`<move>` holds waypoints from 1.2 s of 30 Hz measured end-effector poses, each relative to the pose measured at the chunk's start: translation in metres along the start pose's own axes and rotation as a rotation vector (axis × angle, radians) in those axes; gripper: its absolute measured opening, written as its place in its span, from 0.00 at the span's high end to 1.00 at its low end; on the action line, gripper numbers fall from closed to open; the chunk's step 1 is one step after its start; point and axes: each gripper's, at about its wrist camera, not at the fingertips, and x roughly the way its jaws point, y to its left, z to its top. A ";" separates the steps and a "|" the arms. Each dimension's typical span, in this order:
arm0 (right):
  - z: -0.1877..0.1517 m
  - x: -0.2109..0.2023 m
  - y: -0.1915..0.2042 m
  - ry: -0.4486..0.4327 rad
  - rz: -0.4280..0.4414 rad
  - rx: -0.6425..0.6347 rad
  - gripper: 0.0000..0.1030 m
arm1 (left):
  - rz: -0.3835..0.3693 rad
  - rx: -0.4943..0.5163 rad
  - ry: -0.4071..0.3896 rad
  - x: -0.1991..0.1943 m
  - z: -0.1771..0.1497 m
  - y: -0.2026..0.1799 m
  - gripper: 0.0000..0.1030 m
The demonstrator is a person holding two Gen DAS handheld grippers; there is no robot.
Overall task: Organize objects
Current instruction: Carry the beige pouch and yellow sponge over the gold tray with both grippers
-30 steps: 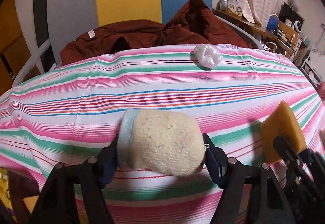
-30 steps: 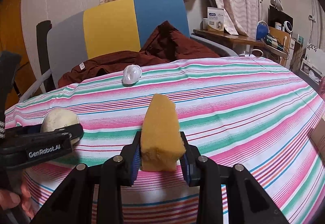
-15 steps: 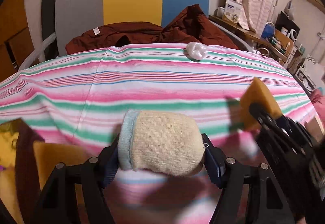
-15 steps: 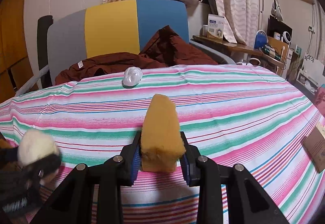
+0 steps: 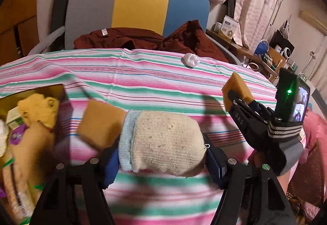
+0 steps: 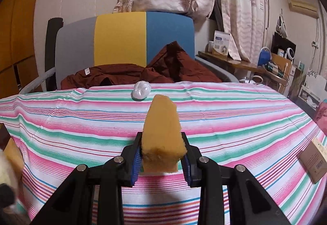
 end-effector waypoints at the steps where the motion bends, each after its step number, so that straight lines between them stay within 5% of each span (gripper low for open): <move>1: 0.000 -0.003 0.002 -0.009 0.001 -0.009 0.68 | -0.001 -0.005 -0.008 -0.005 -0.002 0.003 0.30; 16: -0.004 -0.023 0.033 -0.050 0.014 -0.160 0.68 | 0.017 -0.091 -0.061 -0.067 -0.031 0.062 0.30; 36: -0.011 -0.033 0.049 -0.042 0.027 -0.247 0.68 | 0.279 -0.370 -0.068 -0.103 -0.039 0.218 0.30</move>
